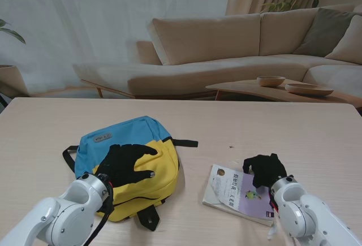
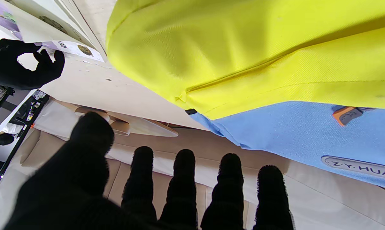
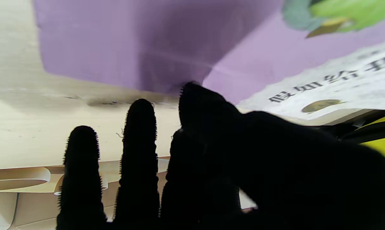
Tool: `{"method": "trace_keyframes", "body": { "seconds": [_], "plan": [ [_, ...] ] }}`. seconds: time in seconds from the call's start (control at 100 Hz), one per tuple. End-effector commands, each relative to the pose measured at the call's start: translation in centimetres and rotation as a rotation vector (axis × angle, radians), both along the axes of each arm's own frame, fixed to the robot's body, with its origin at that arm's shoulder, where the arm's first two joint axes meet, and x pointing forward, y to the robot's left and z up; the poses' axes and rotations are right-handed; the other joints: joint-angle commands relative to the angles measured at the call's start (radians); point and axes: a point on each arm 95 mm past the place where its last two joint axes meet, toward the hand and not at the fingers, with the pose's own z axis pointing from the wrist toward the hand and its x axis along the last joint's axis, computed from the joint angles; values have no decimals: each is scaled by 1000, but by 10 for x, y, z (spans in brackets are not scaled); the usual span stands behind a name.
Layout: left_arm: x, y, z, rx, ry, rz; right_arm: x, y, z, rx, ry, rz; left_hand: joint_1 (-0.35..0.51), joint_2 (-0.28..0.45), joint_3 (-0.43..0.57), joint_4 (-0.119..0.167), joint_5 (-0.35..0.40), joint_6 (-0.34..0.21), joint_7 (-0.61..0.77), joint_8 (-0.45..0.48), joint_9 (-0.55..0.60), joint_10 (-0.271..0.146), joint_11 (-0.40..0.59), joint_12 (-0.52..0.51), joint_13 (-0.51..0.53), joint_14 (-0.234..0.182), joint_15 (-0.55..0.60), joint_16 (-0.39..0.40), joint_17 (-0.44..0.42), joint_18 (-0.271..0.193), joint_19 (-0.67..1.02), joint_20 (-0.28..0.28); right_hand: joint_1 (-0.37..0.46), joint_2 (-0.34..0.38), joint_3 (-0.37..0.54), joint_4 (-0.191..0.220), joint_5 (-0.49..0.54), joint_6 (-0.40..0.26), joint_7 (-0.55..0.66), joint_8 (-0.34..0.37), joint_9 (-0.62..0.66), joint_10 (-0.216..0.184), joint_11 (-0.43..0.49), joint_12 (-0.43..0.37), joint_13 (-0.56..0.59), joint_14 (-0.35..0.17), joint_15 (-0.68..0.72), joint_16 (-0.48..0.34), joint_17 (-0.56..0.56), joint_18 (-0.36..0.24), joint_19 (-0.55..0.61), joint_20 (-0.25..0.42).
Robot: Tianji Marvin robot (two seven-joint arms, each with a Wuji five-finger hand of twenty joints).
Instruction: Pack books into the school bag then zip close the school bag
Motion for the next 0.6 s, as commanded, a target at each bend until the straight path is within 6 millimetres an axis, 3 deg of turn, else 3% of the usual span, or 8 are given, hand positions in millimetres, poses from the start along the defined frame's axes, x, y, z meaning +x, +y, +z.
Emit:
{"method": "trace_keyframes", "body": {
  "seconds": [0.0,0.07,0.21,0.3,0.35,0.38,0.59],
  "plan": [
    [-3,-2,0,-2,13,-9,-10,3,-15,2,52,-5,-25,-8,34,26,-26,-21,-2,-11,-31,-21,-2,2,-25,-24,-18,-18,-16,-20,-45,16,7,-24,42,39,63,-94,132,113,16,-97,41,7,26,1,27,-5,2,32,27,19],
    [-3,-2,0,-3,12,-8,-10,2,-13,13,45,-10,-24,-8,34,26,-24,-21,-2,-12,-32,-20,-2,3,-26,-24,-18,-18,-16,-20,-45,16,-11,-16,41,32,14,-82,117,141,-23,-98,40,46,-14,-13,39,13,-9,19,31,21],
    [-4,-2,0,-3,11,-5,-11,-1,-4,43,44,-12,-24,-7,34,26,-24,-21,-2,-12,-31,-23,-3,3,-25,-24,-18,-18,-16,-20,-45,16,-113,40,-41,28,-130,-17,31,75,-193,-7,-51,21,-147,-44,-44,75,-62,-5,27,25],
    [-4,-2,0,-3,10,-5,-15,-4,4,56,48,-4,-24,-7,34,26,-23,-20,-3,-12,-32,-21,-3,3,-26,-24,-18,-18,-16,-20,-46,16,-192,105,-78,63,-194,19,-75,141,-286,27,-115,-50,-206,-40,-132,59,-87,-18,19,23],
    [-4,-2,0,-3,11,-5,-18,-7,9,58,49,5,-23,-6,34,26,-24,-21,-3,-13,-33,-21,-3,3,-27,-24,-18,-18,-16,-20,-46,16,-247,164,-104,146,-233,36,-100,126,-324,51,-170,-78,-225,-36,-173,41,-93,-24,17,22],
    [-4,-2,0,-3,11,-5,-20,-8,12,58,52,10,-23,-7,34,26,-24,-20,-4,-13,-34,-20,-4,2,-27,-24,-18,-18,-17,-22,-46,16,-266,180,-121,166,-252,44,-111,117,-341,68,-207,-90,-232,-33,-198,29,-97,-27,14,20],
    [-7,-3,1,-6,12,-16,-35,-19,21,32,88,24,-22,-5,31,26,-26,-20,-7,-14,-37,-20,-6,1,-27,-23,-18,-18,-17,-21,-47,16,-363,258,-281,158,-428,155,-207,36,-471,216,-591,-366,-307,7,-487,-110,-125,-49,-21,-1]
  ]
}}
